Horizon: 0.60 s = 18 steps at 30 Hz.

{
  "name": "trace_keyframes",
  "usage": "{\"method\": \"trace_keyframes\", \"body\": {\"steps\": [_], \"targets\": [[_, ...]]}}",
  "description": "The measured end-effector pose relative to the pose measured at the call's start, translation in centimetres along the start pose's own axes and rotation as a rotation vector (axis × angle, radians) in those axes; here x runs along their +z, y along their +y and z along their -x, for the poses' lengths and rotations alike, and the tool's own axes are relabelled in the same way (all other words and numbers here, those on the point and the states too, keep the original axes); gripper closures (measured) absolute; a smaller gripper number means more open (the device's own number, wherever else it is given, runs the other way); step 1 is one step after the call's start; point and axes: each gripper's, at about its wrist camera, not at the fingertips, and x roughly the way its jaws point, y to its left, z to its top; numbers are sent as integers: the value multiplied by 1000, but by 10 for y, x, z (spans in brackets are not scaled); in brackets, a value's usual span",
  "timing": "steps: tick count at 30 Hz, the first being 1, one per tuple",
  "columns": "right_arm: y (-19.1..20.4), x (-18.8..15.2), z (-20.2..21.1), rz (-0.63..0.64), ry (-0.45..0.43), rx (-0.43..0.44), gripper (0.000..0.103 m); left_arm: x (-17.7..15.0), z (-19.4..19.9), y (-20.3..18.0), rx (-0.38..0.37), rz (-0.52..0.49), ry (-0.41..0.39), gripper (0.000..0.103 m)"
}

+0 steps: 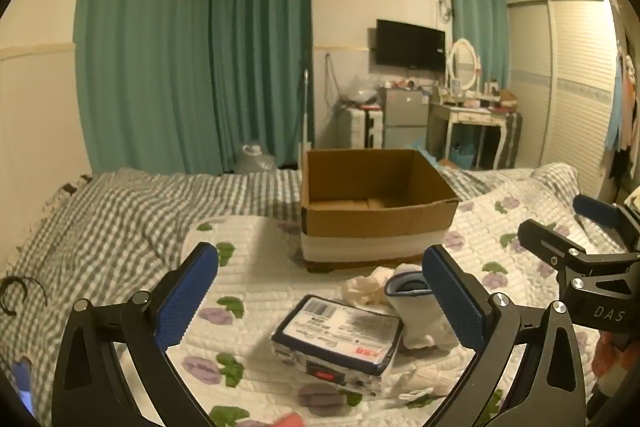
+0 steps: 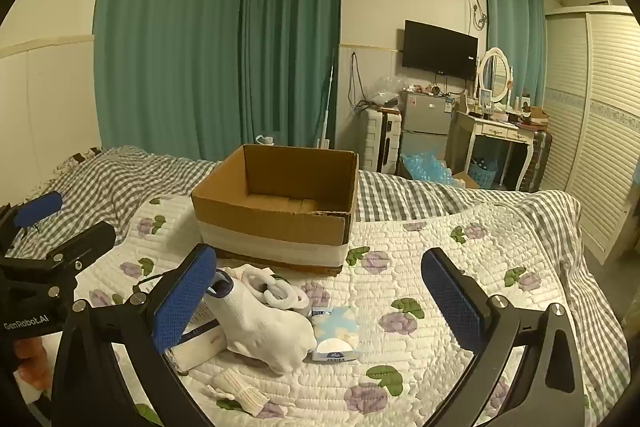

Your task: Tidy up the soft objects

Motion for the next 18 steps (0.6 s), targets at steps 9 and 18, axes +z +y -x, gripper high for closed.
{"method": "trace_keyframes", "body": {"steps": [9,18], "targets": [[-1,0,-1,-3,-1,2,0,-3,0,1,7,-1,-5,0],[-1,-3,-4,-3,5,4,0,-6,-1,0,21,-15,-11,0]]}}
